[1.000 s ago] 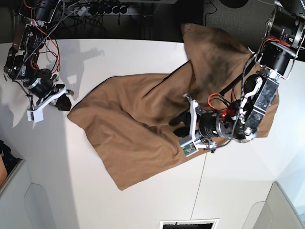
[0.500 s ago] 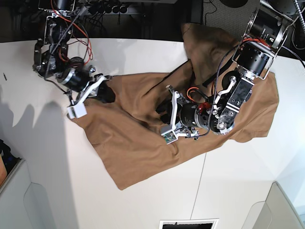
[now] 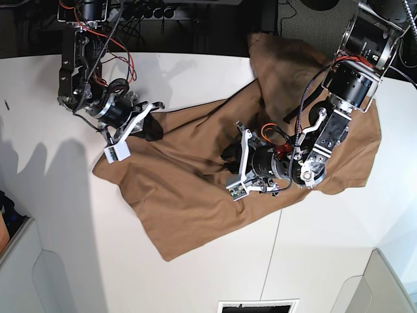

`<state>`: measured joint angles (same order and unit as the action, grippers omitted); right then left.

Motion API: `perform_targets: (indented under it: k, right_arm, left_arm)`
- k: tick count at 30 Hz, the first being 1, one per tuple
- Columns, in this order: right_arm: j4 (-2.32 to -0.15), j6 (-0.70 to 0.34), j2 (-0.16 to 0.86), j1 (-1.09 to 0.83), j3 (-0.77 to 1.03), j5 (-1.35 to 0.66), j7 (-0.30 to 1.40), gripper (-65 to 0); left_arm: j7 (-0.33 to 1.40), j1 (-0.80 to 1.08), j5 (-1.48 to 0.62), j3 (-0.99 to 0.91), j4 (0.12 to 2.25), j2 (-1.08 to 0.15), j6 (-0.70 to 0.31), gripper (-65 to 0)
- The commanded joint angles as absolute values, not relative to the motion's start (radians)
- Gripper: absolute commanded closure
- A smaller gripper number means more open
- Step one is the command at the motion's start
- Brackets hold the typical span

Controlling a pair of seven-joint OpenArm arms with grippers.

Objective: Layout the t-shirt on the table in an organized manner, then fold the t-shirt properly

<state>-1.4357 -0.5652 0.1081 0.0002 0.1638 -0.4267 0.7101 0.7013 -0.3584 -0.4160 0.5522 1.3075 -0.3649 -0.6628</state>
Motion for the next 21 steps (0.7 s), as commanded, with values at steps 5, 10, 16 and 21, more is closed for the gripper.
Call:
perform_targets:
  k: [5, 10, 16, 21]
  right_arm:
    - [-1.415, -0.520, 0.185, 0.051, 0.263, -0.382, 0.733, 0.0]
    - [-1.387, -0.519, 0.258, 0.109, 0.297, -0.385, 0.731, 0.0]
    - [-1.342, -0.519, 0.297, 0.196, 0.297, -0.414, 0.730, 0.0]
    - [-1.344, -0.520, 0.296, 0.215, 0.297, -0.542, 0.777, 0.0]
  left_arm:
    - [0.684, -0.388, -0.387, 0.544, 1.319, -0.384, -0.660, -24.0]
    - [0.684, -0.388, -0.383, 0.544, 1.319, -0.419, -0.613, -24.1]
    - [0.696, -0.381, -0.385, 0.544, 1.318, -0.434, -0.614, -24.1]
    - [0.694, -0.380, -0.384, 0.544, 1.289, -0.434, -0.614, -24.0]
